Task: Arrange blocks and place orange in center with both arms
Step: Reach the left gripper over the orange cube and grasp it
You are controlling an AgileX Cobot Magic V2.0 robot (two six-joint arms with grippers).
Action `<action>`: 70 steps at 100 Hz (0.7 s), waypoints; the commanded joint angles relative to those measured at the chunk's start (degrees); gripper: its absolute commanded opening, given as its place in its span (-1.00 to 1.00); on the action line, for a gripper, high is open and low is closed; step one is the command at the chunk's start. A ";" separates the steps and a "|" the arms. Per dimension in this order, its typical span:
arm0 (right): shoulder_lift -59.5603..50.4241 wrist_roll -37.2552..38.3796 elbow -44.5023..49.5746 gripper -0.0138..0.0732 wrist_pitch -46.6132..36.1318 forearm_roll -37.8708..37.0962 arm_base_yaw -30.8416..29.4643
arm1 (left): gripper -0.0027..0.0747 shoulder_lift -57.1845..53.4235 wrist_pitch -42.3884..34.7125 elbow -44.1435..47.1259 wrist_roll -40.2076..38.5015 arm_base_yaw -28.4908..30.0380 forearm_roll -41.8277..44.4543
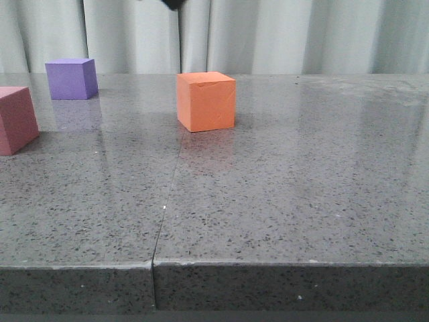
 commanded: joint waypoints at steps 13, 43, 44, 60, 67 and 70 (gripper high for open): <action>0.53 -0.11 -1.32 -0.77 -4.53 0.16 -0.32 | 0.53 4.18 -1.92 -7.52 0.69 -3.37 -3.64; 0.53 -0.11 -1.32 -0.77 -4.53 0.16 -0.32 | 0.53 9.85 -6.23 -9.44 0.69 -3.95 -1.37; 0.53 -0.11 -1.32 -0.77 -4.53 0.16 -0.32 | 0.53 9.90 -6.43 -9.44 0.69 -3.95 -1.27; 0.53 -0.11 -1.32 -0.77 -4.53 0.16 -0.32 | 0.53 10.93 -7.33 -9.44 0.69 -3.95 0.43; 0.53 -0.11 -1.32 -0.77 -4.53 0.16 -0.32 | 0.53 11.19 -7.33 -9.44 0.58 -3.95 1.47; 0.53 -0.11 -1.32 -0.77 -4.53 0.16 -0.32 | 0.53 11.33 -7.33 -9.44 0.58 -3.95 1.47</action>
